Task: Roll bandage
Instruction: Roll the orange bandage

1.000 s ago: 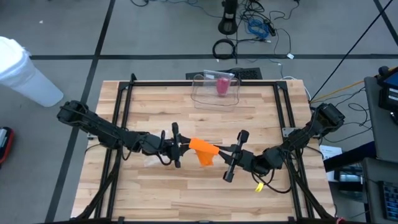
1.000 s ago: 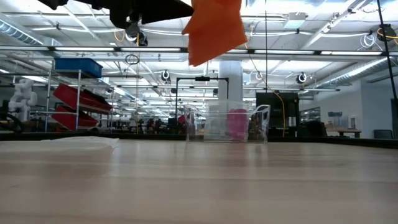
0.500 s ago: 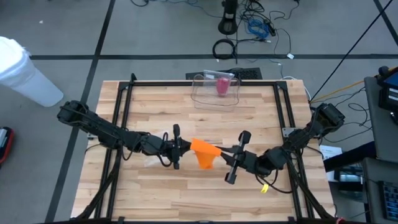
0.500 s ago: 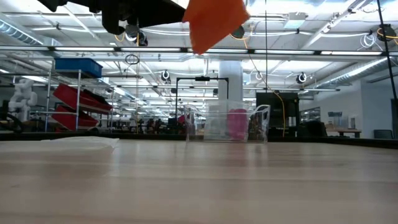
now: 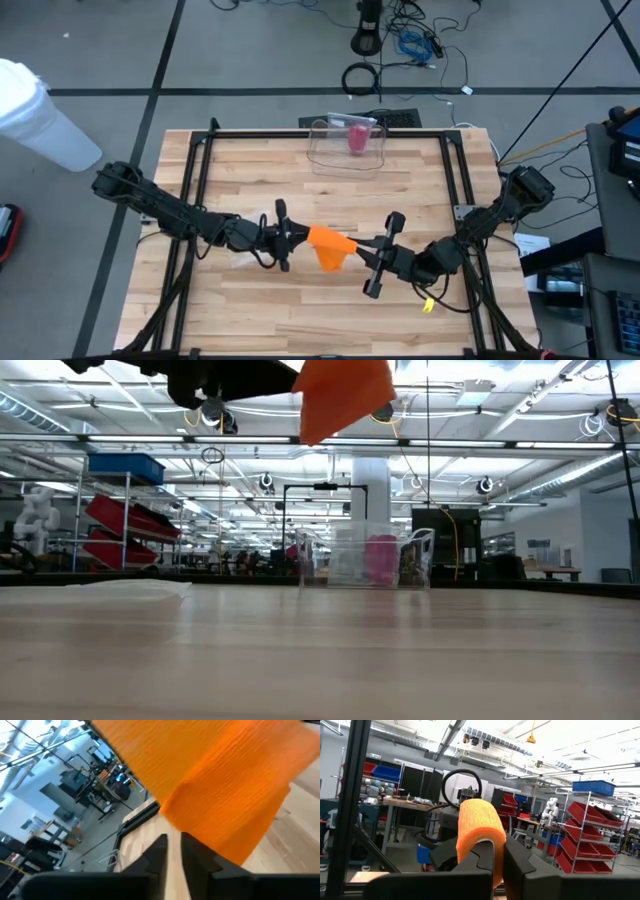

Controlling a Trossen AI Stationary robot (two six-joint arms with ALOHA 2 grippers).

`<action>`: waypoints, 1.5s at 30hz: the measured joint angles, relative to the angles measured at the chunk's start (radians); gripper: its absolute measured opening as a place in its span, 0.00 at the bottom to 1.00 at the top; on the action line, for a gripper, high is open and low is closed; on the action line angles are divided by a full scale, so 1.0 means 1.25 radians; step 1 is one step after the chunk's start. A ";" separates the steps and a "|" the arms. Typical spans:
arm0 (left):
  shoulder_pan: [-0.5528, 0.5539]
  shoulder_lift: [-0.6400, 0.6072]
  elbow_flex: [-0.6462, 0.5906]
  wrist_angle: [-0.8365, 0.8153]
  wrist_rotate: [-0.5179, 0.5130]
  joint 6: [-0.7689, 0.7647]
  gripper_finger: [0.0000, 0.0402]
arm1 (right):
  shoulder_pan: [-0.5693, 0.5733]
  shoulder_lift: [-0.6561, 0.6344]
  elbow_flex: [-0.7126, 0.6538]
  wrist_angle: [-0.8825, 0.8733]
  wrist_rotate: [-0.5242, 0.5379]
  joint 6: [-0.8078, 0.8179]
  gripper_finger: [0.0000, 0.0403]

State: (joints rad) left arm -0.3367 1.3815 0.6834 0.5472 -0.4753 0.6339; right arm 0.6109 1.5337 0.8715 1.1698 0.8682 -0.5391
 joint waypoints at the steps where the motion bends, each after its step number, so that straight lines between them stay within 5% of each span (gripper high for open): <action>1: 0.000 0.000 0.000 0.003 -0.006 0.000 0.18 | 0.000 0.000 0.000 0.000 0.000 0.000 0.01; 8: 0.000 0.000 0.000 0.024 -0.006 0.001 0.45 | 0.000 0.000 -0.001 -0.014 0.000 0.007 0.01; 14: 0.001 0.000 0.000 0.057 0.059 0.000 0.50 | -0.013 0.000 -0.001 -0.030 0.000 0.040 0.01; 38: 0.002 0.003 0.000 0.027 0.080 0.000 0.02 | -0.013 0.000 -0.001 0.034 -0.001 -0.016 0.01; 45: 0.000 0.003 0.000 0.026 0.084 0.000 0.01 | -0.013 0.000 -0.001 0.045 0.010 -0.026 0.01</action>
State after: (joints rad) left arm -0.3362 1.3853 0.6834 0.5800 -0.3700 0.6342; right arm 0.5953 1.5337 0.8707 1.2256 0.8802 -0.5722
